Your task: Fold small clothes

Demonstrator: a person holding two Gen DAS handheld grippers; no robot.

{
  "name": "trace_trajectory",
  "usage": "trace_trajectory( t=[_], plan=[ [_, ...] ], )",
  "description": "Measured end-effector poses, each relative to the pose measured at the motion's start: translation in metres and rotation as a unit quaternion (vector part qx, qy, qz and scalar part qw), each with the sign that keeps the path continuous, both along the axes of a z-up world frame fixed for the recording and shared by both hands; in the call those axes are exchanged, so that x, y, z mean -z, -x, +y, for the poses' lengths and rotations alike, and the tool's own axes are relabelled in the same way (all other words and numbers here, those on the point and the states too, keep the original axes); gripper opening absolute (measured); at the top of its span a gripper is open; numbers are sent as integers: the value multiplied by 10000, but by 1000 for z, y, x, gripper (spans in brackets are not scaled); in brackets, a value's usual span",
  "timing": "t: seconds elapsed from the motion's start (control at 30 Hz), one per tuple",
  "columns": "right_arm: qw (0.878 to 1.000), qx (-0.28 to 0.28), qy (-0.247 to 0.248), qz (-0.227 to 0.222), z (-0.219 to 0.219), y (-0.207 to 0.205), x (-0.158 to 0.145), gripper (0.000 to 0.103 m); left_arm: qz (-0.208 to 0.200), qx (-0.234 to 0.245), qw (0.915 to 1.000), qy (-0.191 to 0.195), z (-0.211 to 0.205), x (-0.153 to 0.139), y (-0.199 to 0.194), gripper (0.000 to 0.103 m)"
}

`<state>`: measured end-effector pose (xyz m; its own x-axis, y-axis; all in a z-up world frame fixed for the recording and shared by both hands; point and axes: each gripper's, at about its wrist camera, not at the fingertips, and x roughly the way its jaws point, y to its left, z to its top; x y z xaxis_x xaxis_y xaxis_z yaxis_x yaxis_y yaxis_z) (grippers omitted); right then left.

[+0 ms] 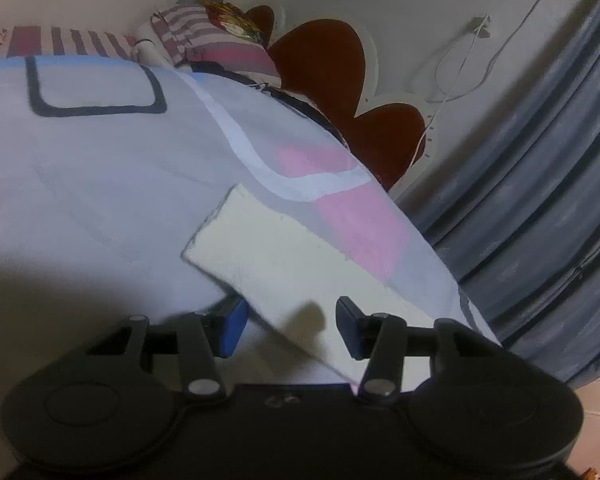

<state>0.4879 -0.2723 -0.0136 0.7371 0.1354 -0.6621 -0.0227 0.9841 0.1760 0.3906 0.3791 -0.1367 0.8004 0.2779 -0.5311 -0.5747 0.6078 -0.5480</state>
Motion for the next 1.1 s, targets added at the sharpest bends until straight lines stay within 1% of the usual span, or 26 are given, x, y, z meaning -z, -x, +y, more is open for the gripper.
trace_trajectory(
  t=[0.03, 0.1, 0.17, 0.2, 0.23, 0.27, 0.37, 0.43, 0.5, 0.53, 0.6, 0.67, 0.7, 0.73, 0.87, 0.93, 0.97, 1.0, 1.03, 1.07, 1.1],
  plan=[
    [10000, 90, 5, -12, -1, -3, -1, 20, -64, -7, 10000, 66, 4, 3, 0, 44],
    [9998, 172, 50, 1, -3, -7, -3, 20, -149, -51, 9997, 170, 12, 7, -2, 35],
    [9998, 135, 142, 27, -2, -8, -3, 20, -54, -113, 9998, 154, 20, 10, -5, 8],
    [9998, 107, 192, 30, 0, -7, -3, 20, 28, -108, 9998, 141, 23, 11, -10, 3],
    [9997, 64, 214, 26, 0, -7, -3, 20, 78, -60, 9999, 132, 25, 9, -14, 3],
    [9998, 48, 212, 21, -1, -6, -3, 20, 99, 15, 9999, 39, 25, 6, -20, 3],
    [9999, 79, 143, 14, -5, -2, -1, 20, 88, 332, 9989, -326, 14, -13, -38, 3],
    [9999, 87, 116, 7, -8, 1, 1, 20, -28, 622, 9970, -458, -3, -27, -60, 3],
    [9999, 124, 94, 1, -13, 4, 3, 20, -214, 1066, 9922, -615, -31, -42, -81, 3],
    [9999, 152, 72, -1, -17, 5, 4, 20, -299, 1386, 9876, -679, -52, -49, -94, 3],
    [9997, 221, 47, -7, -24, 6, 5, 20, -380, 1985, 9755, -871, -100, -58, -114, 3],
    [9996, 290, 9, 4, -32, 5, 5, 20, -380, 2567, 9602, -1038, -157, -60, -129, 3],
    [9994, 333, -6, 15, -37, 3, 5, 20, -357, 2844, 9511, -1153, -190, -59, -135, 3],
    [9993, 383, -22, 18, -42, 1, 5, 20, -341, 3040, 9439, -1240, -216, -58, -140, 3],
    [9985, 526, -148, 2, -60, -5, 0, 20, -63, 3809, 9126, -1486, -320, -38, -153, 3],
    [9985, 503, -225, -4, -65, -7, -2, 20, 140, 4109, 8971, -1620, -357, -25, -157, 3],
    [9984, 477, -295, 2, -68, -7, -3, 20, 285, 4302, 8875, -1629, -375, -17, -160, 4],
    [9983, 454, -362, 15, -70, -8, -3, 20, 489, 4551, 8744, -1611, -391, -7, -164, 10],
    [9981, 401, -464, 35, -71, -9, -3, 20, 653, 4699, 8645, -1663, -404, 1, -165, 28],
    [9978, 336, -576, 57, -71, -10, -3, 20, 529, 4705, 8611, -1854, -409, 1, -159, 48],
    [9976, 315, -614, 71, -70, -11, -4, 41, 377, 4714, 8570, -2049, -412, -3, -149, 61]
  ],
)
